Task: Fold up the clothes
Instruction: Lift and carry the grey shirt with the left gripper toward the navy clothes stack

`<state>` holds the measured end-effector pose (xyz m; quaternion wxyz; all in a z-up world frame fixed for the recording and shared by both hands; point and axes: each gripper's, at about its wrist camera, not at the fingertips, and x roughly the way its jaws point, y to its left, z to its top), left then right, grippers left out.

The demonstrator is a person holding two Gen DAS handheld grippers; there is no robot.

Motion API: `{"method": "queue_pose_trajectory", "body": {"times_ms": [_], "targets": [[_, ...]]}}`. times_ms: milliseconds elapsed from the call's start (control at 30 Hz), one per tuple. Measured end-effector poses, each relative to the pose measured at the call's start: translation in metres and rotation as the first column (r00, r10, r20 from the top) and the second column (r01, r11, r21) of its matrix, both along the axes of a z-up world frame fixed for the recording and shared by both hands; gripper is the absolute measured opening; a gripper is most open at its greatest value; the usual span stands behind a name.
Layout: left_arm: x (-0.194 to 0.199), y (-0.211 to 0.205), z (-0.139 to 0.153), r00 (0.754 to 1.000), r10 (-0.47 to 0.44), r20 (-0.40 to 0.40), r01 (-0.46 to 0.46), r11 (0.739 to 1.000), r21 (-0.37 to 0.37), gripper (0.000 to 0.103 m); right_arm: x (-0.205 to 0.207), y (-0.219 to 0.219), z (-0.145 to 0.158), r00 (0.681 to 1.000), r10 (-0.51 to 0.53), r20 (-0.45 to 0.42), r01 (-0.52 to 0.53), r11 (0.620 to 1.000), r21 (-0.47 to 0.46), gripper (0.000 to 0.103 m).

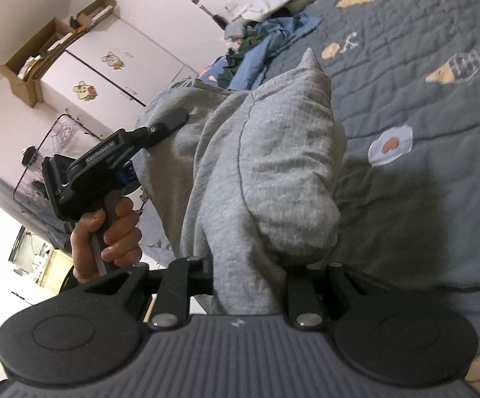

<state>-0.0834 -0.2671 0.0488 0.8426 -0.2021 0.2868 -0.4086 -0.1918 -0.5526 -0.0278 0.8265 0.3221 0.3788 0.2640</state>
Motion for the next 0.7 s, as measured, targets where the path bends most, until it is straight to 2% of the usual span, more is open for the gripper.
{"method": "queue_pose_trajectory", "body": {"times_ms": [367, 700], "targets": [[-0.076, -0.076, 0.052, 0.995, 0.045, 0.084, -0.043, 0.999, -0.015, 0.023, -0.052, -0.077, 0.036, 0.997, 0.010, 0.079, -0.009, 1.000, -0.019, 0.019], [-0.110, -0.142, 0.067, 0.993, -0.007, 0.115, 0.011, 0.999, -0.040, 0.023, -0.090, -0.135, 0.051, 0.993, -0.056, 0.104, 0.062, 0.997, -0.049, 0.019]]}}
